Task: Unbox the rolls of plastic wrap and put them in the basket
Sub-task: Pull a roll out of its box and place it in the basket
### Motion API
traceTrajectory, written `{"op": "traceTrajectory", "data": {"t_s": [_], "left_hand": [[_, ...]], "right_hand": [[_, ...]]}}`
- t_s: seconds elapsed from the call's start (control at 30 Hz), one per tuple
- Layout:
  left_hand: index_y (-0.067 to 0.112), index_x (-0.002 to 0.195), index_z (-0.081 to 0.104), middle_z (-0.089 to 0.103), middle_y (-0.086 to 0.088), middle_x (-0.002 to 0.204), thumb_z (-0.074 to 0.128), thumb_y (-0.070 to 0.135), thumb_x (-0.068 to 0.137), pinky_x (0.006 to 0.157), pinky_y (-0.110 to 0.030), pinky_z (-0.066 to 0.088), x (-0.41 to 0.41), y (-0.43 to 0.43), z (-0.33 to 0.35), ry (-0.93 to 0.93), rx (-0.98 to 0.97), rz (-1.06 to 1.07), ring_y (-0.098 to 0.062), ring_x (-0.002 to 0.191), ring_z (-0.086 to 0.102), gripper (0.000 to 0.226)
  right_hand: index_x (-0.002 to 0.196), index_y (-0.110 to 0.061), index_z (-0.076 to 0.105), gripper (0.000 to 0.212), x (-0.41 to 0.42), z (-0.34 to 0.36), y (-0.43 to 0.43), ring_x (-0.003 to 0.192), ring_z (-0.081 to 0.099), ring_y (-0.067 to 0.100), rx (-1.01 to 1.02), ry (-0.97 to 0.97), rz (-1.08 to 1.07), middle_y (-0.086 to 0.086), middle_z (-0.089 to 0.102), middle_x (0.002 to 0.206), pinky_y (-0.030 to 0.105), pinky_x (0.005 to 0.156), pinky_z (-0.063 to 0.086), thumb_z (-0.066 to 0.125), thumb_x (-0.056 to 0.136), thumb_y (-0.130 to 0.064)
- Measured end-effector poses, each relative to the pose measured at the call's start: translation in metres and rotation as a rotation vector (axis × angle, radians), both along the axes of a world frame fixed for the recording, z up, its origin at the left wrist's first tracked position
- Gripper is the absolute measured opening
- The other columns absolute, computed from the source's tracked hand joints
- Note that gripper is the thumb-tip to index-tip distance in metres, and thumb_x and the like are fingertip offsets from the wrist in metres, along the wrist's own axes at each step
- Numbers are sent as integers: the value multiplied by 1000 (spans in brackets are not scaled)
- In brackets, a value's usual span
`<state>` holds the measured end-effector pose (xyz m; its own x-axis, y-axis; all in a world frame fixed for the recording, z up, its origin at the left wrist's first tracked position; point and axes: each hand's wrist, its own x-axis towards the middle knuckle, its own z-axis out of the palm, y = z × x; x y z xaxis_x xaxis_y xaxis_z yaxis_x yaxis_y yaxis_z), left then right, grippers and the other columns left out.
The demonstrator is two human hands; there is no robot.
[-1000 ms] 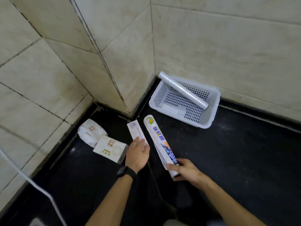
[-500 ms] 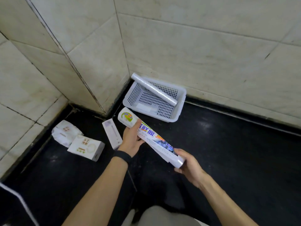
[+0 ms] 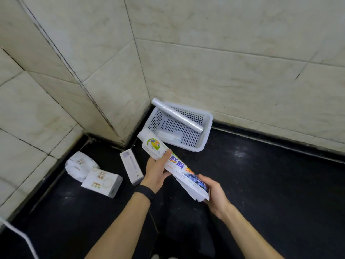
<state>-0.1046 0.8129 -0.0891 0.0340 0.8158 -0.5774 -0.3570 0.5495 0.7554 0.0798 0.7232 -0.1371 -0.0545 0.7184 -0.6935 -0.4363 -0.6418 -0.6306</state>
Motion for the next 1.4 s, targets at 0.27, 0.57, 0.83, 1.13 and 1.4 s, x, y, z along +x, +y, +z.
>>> {"op": "traceTrajectory", "data": {"t_s": [0.27,0.57,0.83,1.13,1.4], "left_hand": [[10,122,60,72,-14,114,73,18,88,70,-38,60,-2,-2,14,1,76,-97,-25,99,72,37],[16,118,62,74,-5,105,67,33,91,71,-31,57,-38,26,57,100,141,-61,-17,92,72,32],[9,116,65,75,-7,102,60,35,96,65,-25,58,-39,20,53,185,152,-104,-15,89,74,33],[14,111,63,71,-6,109,65,37,93,67,-40,59,-39,40,48,96,98,68,-25,99,69,30],[6,127,50,58,-9,124,66,37,93,72,-42,55,-69,47,29,135,38,313,-23,100,64,49]], "right_hand": [[121,-33,62,73,3,32,23,98,70,3,257,-406,459,-10,73,109,20,82,51,84,60,-67],[86,-32,56,36,-13,37,26,66,59,-6,370,-794,685,-10,66,82,11,55,45,72,56,-44],[85,-32,54,36,-2,37,18,67,61,6,401,-868,731,-6,66,81,19,57,48,70,55,-43],[91,-36,49,40,43,44,3,71,64,9,373,-1087,792,-9,66,82,28,61,52,65,58,-50],[98,-33,45,35,132,-1,-70,82,63,19,80,-1266,754,-10,63,91,38,70,54,63,70,-42]]}}
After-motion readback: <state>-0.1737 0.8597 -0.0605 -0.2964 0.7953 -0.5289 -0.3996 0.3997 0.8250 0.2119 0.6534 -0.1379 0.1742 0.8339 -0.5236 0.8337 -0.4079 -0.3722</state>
